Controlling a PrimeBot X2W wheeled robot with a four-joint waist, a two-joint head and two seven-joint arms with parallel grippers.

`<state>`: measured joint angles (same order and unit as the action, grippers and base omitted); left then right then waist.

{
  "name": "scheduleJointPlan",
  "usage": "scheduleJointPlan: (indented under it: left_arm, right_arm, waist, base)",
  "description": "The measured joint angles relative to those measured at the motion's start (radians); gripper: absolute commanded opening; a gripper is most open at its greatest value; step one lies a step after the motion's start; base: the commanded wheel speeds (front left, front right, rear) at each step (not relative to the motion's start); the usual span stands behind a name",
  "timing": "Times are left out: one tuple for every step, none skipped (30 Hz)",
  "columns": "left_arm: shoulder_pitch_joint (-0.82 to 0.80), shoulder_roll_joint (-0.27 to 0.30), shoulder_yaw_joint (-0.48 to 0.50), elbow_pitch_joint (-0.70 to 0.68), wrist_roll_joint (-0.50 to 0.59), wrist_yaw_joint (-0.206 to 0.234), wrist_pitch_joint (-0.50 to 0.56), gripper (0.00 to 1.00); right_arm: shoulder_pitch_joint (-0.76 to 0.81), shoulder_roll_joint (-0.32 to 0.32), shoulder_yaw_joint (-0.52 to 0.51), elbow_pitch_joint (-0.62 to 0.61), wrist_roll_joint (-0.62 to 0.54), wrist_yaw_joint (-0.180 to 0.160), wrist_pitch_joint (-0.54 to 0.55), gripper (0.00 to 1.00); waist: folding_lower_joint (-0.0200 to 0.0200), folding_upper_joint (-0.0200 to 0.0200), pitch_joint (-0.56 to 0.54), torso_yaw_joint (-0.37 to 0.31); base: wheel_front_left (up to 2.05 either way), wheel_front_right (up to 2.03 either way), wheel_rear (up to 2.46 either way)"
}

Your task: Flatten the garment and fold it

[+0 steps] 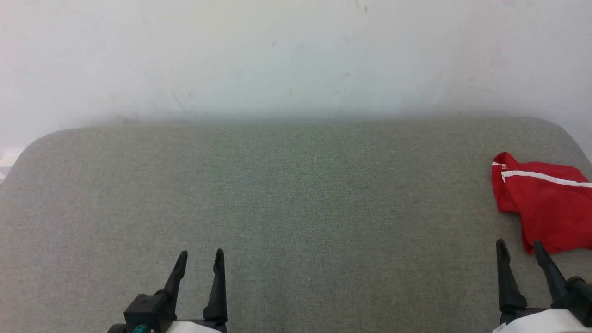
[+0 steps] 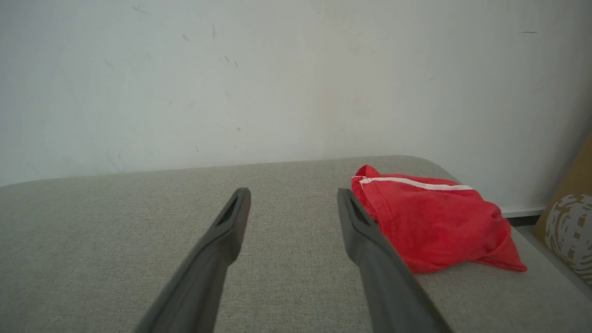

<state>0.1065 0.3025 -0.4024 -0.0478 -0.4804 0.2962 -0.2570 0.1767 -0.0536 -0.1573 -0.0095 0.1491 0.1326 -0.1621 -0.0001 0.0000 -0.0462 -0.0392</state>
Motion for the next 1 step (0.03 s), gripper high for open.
scheduleJointPlan:
  left_arm:
    - [0.001,-0.006,0.006,0.005,0.004,-0.006,0.0,1.0]
  right_arm:
    - [0.0,0.0,0.002,0.003,0.0,0.0,-0.001,1.0]
  waist:
    - [0.0001,0.0,0.0,-0.001]
  base:
    - [0.0,0.0,0.0]
